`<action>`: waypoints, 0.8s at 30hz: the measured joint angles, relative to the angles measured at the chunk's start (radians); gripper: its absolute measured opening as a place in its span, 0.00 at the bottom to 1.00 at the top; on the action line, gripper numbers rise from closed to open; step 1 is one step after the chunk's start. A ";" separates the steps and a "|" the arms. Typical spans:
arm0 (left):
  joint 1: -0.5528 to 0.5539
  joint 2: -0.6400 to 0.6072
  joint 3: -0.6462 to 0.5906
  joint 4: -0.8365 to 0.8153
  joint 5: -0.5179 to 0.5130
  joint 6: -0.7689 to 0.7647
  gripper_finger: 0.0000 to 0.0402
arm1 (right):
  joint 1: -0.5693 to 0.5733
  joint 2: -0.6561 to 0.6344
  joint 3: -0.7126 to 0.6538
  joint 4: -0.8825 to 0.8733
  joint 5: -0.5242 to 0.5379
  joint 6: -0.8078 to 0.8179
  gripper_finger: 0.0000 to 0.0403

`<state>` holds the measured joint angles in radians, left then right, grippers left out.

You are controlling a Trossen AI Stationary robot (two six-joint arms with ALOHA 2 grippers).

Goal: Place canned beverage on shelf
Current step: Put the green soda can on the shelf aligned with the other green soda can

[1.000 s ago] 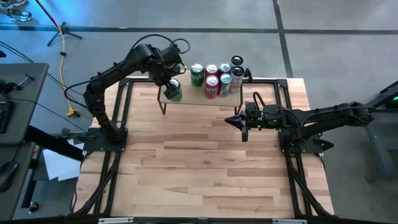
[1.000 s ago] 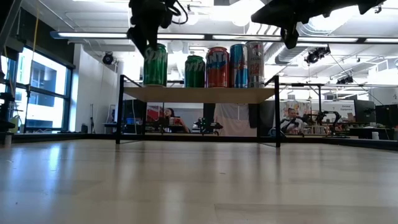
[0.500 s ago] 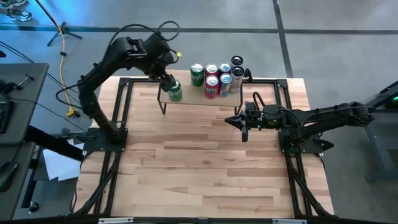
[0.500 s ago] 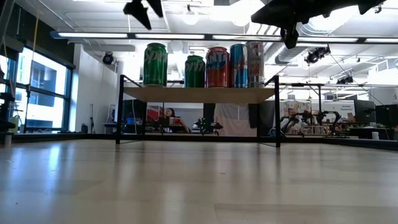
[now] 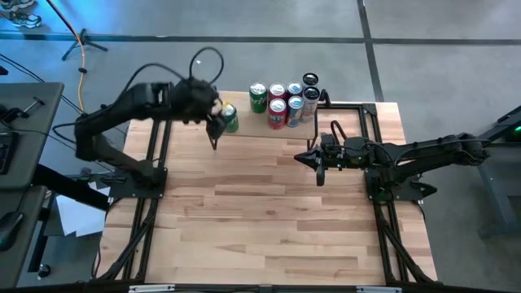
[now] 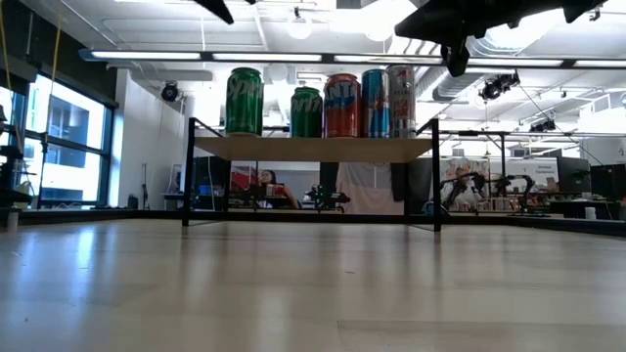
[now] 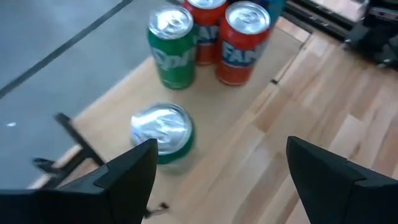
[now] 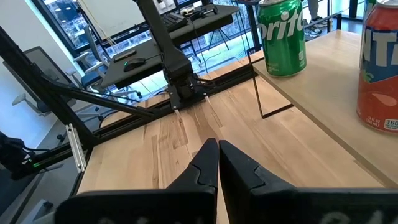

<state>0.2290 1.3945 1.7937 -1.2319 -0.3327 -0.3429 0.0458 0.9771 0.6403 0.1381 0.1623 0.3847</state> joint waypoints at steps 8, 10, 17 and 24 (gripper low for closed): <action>-0.042 -0.190 -0.434 0.214 -0.027 -0.213 0.77 | 0.000 0.000 0.000 0.000 0.000 0.000 0.00; -0.043 -0.213 -0.506 0.225 -0.067 -0.283 0.77 | 0.000 0.000 0.000 0.000 0.003 0.000 0.00; -0.043 -0.218 -0.647 0.270 -0.125 -0.479 0.77 | 0.000 0.000 0.000 0.000 0.029 0.000 0.00; -0.043 -0.178 -0.673 0.348 -0.067 -0.520 0.77 | 0.000 0.000 0.000 0.000 0.029 0.000 0.00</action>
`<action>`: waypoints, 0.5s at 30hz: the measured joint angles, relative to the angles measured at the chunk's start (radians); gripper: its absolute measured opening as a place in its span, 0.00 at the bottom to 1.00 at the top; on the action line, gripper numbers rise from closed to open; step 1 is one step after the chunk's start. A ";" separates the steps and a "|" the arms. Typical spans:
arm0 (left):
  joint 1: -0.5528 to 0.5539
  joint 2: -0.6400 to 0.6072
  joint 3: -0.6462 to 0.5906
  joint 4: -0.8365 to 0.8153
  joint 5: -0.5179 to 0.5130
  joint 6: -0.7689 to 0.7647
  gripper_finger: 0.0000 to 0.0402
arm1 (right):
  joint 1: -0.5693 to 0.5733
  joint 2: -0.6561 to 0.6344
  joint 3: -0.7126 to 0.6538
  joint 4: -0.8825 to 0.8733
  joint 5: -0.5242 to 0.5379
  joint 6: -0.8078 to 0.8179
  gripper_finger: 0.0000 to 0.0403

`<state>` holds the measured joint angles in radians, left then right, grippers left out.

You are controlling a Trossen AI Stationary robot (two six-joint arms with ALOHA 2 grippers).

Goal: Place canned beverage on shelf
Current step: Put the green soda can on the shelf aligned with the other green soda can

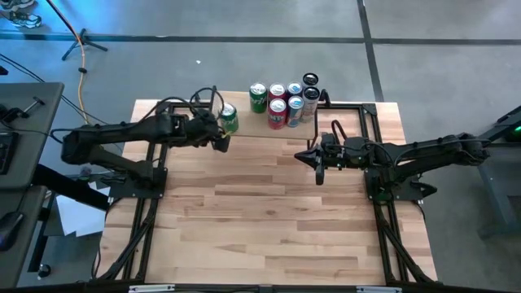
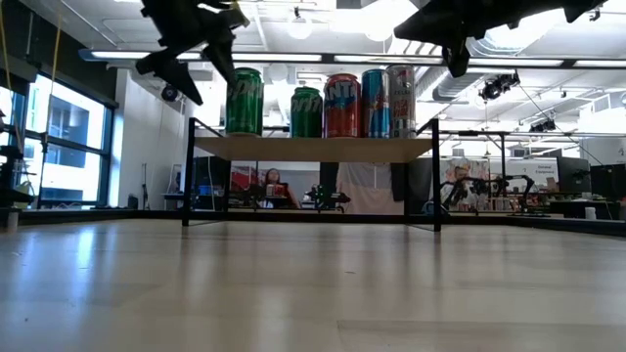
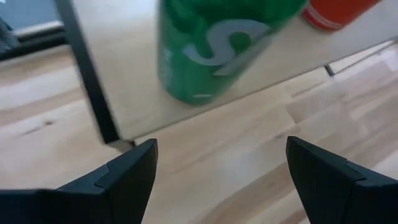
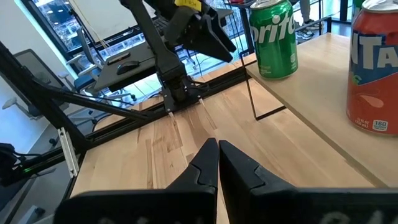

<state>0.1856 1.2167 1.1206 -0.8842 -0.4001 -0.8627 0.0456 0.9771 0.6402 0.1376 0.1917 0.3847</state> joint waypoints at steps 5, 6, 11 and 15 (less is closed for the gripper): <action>-0.001 0.024 0.000 0.083 0.079 0.043 0.77 | 0.000 0.000 0.000 -0.002 0.000 0.000 0.00; -0.005 0.029 0.000 0.099 0.079 0.051 0.77 | 0.000 0.000 0.000 -0.002 0.000 0.000 0.00; -0.012 0.034 -0.001 0.145 0.066 0.053 0.77 | 0.000 0.000 0.000 -0.006 0.001 0.000 0.00; -0.011 0.033 -0.001 0.161 0.078 0.054 0.77 | 0.000 0.000 0.000 -0.006 0.001 0.000 0.00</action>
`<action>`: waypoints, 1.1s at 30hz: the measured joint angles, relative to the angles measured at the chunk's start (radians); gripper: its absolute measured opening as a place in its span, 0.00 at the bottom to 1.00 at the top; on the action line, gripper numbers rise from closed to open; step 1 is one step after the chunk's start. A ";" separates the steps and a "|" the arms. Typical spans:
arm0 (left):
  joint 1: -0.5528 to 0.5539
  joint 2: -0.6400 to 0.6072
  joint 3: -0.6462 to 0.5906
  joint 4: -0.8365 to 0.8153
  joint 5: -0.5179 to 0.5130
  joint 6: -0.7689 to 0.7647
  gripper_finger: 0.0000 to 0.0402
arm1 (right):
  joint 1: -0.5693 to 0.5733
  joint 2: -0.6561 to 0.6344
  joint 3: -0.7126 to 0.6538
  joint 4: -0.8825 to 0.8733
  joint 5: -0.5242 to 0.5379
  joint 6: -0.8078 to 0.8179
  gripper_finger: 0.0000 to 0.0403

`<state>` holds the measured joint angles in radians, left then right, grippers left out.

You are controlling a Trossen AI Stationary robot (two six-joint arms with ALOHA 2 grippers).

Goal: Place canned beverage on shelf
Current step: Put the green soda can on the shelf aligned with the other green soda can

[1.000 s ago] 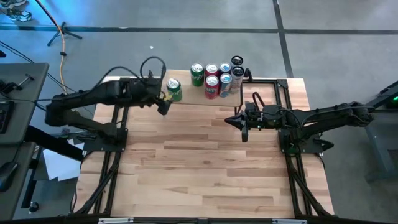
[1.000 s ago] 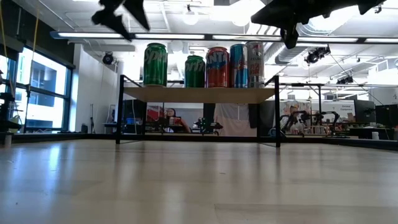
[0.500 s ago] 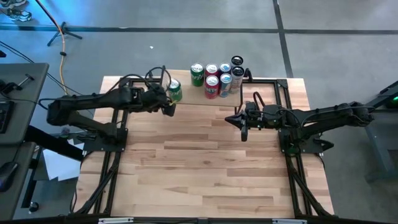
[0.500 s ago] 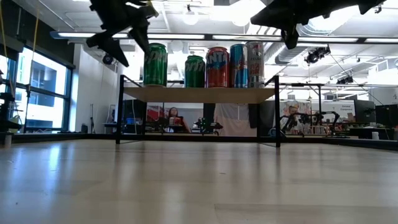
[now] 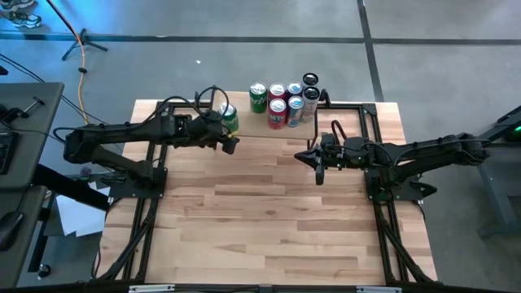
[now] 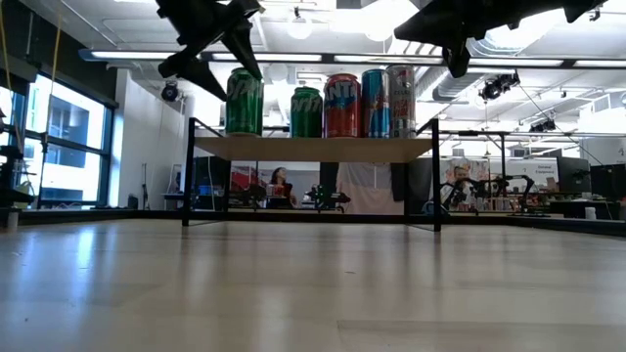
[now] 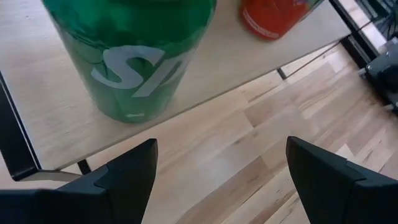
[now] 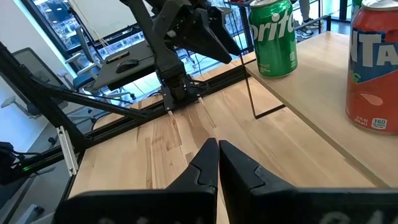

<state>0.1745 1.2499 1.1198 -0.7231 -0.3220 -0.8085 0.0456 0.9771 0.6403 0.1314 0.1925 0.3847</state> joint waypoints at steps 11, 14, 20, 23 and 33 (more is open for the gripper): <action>0.003 0.000 0.000 -0.012 0.101 0.108 0.77 | 0.000 0.000 0.000 0.000 0.000 0.026 0.00; 0.003 0.000 0.000 -0.014 0.103 0.113 0.77 | 0.000 0.000 0.000 0.000 0.000 0.026 0.00; 0.003 0.000 0.000 -0.059 0.055 0.114 0.80 | 0.000 0.000 0.000 0.000 0.000 0.026 0.00; 0.003 0.000 0.000 -0.109 0.020 0.114 0.85 | 0.000 0.000 0.000 0.000 0.000 0.026 0.00; 0.003 0.000 0.000 -0.137 -0.031 0.077 0.99 | 0.000 0.000 0.000 0.000 0.000 0.026 0.00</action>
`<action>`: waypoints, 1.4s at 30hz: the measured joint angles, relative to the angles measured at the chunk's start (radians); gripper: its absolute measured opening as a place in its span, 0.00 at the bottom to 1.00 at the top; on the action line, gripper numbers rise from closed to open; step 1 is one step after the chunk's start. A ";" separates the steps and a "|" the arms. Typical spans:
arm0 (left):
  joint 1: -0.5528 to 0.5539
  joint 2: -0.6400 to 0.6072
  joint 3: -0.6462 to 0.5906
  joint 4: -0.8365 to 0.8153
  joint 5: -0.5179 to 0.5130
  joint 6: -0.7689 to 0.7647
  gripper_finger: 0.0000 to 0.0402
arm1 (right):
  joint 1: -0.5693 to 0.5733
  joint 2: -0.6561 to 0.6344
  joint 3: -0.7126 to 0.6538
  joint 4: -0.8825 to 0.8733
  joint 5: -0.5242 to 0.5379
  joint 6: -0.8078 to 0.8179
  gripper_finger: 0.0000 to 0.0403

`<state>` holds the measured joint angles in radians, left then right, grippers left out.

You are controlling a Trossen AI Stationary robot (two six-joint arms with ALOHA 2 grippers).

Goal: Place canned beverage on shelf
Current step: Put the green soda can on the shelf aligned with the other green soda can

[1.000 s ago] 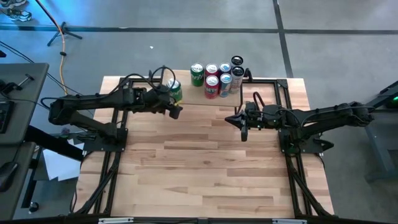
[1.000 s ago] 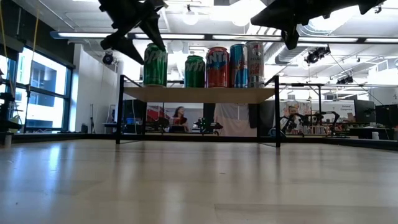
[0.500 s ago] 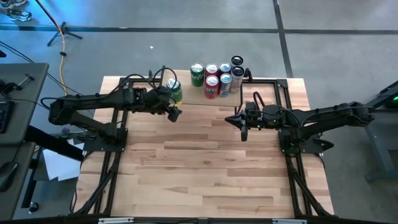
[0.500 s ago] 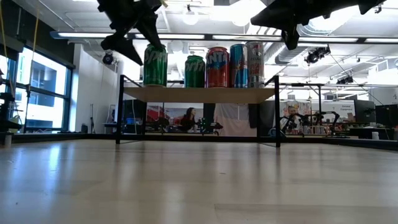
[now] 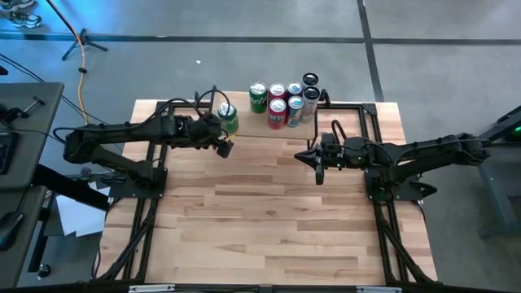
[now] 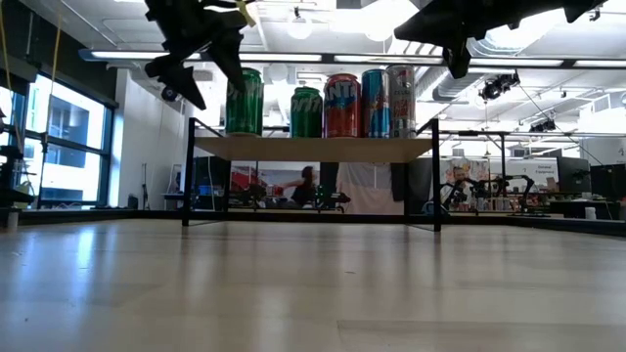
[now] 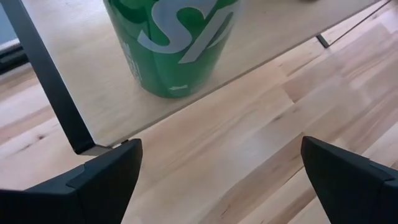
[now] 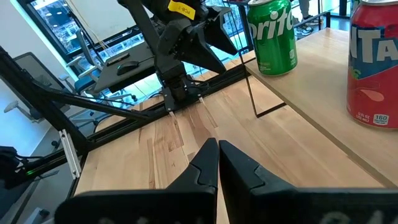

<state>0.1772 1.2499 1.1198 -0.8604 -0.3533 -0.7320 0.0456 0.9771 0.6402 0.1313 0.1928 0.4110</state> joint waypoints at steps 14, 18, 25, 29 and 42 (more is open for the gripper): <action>0.000 0.017 0.001 0.001 -0.079 -0.125 0.98 | 0.000 0.000 0.000 0.000 0.011 -0.005 0.00; -0.001 0.022 0.000 0.007 -0.102 -0.130 0.98 | 0.000 0.000 0.000 0.000 0.043 -0.008 0.00; -0.001 0.022 0.000 0.085 -0.160 -0.104 0.98 | 0.000 0.019 0.000 -0.003 0.061 -0.008 0.00; 0.006 0.022 0.000 0.073 -0.210 -0.105 0.98 | 0.000 0.040 0.000 0.005 0.060 0.018 0.00; 0.035 0.107 0.000 0.147 -0.193 0.003 0.98 | 0.000 0.105 0.000 0.031 0.059 0.045 0.00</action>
<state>0.2119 1.3566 1.1194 -0.7130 -0.5467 -0.7291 0.0456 1.0821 0.6403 0.1626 0.2516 0.4561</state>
